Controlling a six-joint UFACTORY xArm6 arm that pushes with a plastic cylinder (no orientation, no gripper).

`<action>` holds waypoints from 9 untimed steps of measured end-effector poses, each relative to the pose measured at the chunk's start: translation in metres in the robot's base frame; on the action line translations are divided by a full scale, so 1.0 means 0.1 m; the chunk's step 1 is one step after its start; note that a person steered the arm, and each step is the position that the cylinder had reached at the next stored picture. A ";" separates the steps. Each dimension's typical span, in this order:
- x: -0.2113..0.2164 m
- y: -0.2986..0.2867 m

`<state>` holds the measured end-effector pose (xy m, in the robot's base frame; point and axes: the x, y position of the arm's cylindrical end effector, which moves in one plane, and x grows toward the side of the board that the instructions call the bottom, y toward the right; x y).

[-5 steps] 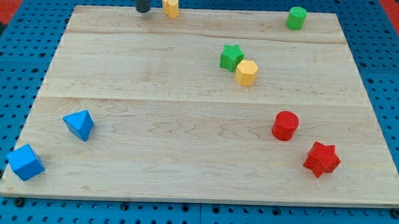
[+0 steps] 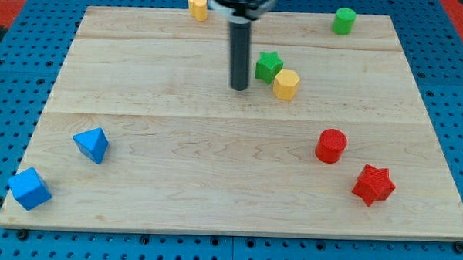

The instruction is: Push the hexagon to the top left corner

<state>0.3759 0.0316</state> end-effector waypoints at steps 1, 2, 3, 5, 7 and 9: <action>-0.19 0.33; -0.42 0.39; -0.47 0.07; -0.57 0.37; -0.84 0.69; 0.02 1.32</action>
<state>0.3777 0.1633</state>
